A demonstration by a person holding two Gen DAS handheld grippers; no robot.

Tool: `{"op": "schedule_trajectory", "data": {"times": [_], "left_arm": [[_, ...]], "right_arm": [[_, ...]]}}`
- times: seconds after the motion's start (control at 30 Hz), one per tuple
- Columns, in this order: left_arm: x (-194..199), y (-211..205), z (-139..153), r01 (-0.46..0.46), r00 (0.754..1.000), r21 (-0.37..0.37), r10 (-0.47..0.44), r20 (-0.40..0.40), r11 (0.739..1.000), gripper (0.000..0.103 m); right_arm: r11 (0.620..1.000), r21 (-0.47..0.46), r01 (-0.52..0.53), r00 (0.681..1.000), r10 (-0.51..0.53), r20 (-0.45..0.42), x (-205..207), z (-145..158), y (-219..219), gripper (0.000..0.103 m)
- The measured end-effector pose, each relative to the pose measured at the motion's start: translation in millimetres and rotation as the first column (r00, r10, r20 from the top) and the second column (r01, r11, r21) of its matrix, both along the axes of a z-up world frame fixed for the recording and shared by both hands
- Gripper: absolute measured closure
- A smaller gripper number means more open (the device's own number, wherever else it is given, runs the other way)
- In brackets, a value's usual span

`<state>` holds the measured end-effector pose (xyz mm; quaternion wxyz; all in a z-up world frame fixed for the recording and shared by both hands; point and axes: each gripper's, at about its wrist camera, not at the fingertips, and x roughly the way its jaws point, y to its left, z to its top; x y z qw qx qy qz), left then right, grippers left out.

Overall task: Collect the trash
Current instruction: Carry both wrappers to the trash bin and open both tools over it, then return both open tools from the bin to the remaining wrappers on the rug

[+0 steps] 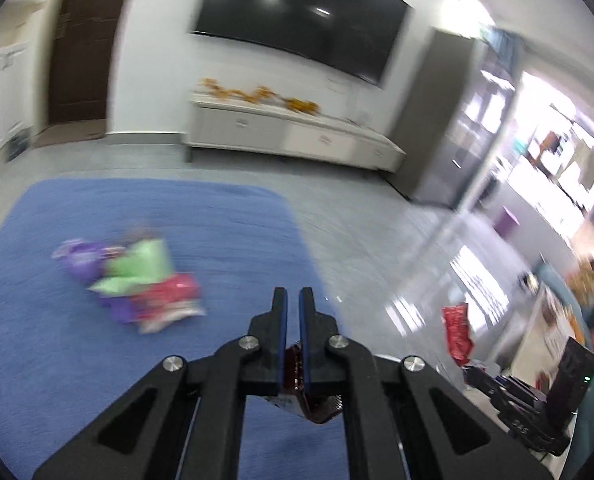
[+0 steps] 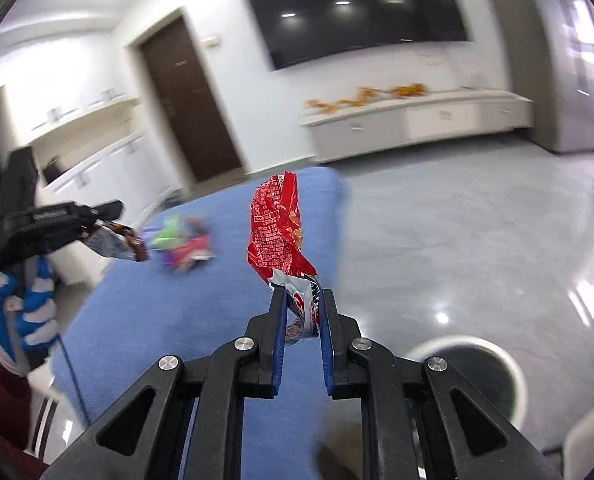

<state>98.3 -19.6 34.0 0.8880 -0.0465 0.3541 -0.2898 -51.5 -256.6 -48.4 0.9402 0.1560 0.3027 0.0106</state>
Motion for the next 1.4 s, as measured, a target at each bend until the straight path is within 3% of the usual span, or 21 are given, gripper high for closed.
{"op": "schedule_trajectory", "data": {"times": [0.13,0.27,0.37,0.57,0.73,0.83,0.87,1.1,1.23,1.4], "left_arm": [[-12,-94,-16,0.144,0.989,0.083,-0.143,-0.022,0.986,0.098],[-19,-167,-45,0.232,0.972,0.17,-0.224,-0.067,0.958,0.098],[-25,-211,-70,0.269,0.963,0.232,-0.254,-0.093,0.935,0.098],[-20,-255,-109,0.297,0.952,0.273,-0.263,-0.156,0.915,0.096],[-17,-274,-131,0.349,0.929,0.259,-0.294,-0.226,0.901,0.093],[-18,-281,-136,0.363,0.922,0.257,-0.305,-0.24,0.896,0.062],[-21,-281,-135,0.361,0.924,0.258,-0.306,-0.228,0.896,0.059],[-29,-271,-125,0.313,0.948,0.308,-0.279,-0.152,0.898,0.058],[-40,-253,-107,0.238,0.971,0.336,-0.234,-0.053,0.911,0.058],[-53,-227,-87,0.158,0.982,0.347,-0.184,0.043,0.925,0.057]], "right_arm": [[0.987,0.015,0.159,0.985,-0.157,-0.071,-31,-29,-55,0.088],[0.963,0.048,0.265,0.953,-0.253,-0.169,-50,-69,-96,0.087],[0.951,0.08,0.3,0.934,-0.276,-0.229,-52,-95,-116,0.087],[0.938,0.121,0.324,0.912,-0.276,-0.304,-36,-127,-141,0.086],[0.933,0.145,0.328,0.897,-0.26,-0.356,-25,-155,-151,0.082],[0.929,0.149,0.338,0.887,-0.262,-0.379,-21,-169,-155,0.067],[0.927,0.152,0.343,0.885,-0.265,-0.384,-24,-172,-156,0.064],[0.912,0.159,0.377,0.874,-0.294,-0.388,-34,-175,-159,0.06],[0.913,0.156,0.376,0.881,-0.301,-0.364,-38,-162,-158,0.058],[0.918,0.156,0.364,0.902,-0.306,-0.305,-40,-134,-152,0.055]]}}
